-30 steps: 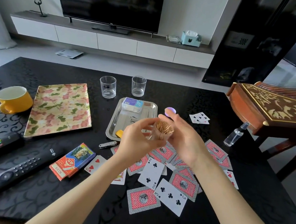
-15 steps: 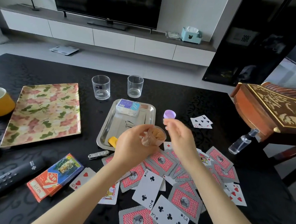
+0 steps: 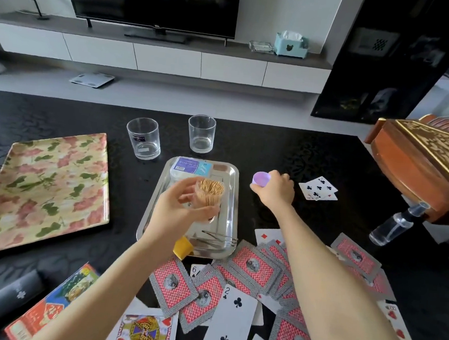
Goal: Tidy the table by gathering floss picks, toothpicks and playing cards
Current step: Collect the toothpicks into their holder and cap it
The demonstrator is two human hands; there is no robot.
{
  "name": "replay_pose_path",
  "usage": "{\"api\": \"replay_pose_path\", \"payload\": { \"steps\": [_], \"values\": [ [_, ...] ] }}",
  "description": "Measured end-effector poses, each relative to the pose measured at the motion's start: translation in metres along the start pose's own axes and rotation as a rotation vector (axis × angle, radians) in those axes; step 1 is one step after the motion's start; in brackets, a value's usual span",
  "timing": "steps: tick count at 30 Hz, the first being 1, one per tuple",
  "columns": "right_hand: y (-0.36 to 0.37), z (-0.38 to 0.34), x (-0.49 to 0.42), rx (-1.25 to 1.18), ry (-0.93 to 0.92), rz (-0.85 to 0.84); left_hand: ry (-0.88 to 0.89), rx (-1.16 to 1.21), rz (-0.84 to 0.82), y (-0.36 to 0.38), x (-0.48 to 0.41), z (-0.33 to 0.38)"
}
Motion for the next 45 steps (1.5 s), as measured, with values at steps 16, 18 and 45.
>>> {"api": "replay_pose_path", "payload": {
  "steps": [16,18,45],
  "values": [
    [-0.112,-0.052,0.188,-0.057,-0.758,-0.213,0.287,-0.472,-0.008,-0.021,0.063,0.019],
    [-0.124,-0.051,0.199,-0.179,-0.700,-0.263,0.302,-0.447,-0.030,-0.027,0.076,0.026],
    [-0.221,-0.067,0.269,-0.106,-0.853,-0.470,0.177,0.016,-0.506,-0.062,0.157,0.073]
  ]
}}
Point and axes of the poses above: each hand's wrist, its own x-axis away from the middle knuckle, its own y-axis out of the palm, z = x × y, the point moved 1 cm from there along -x, towards the middle knuckle, and after that the axes turned 1 degree about z, right-handed, at the moved point
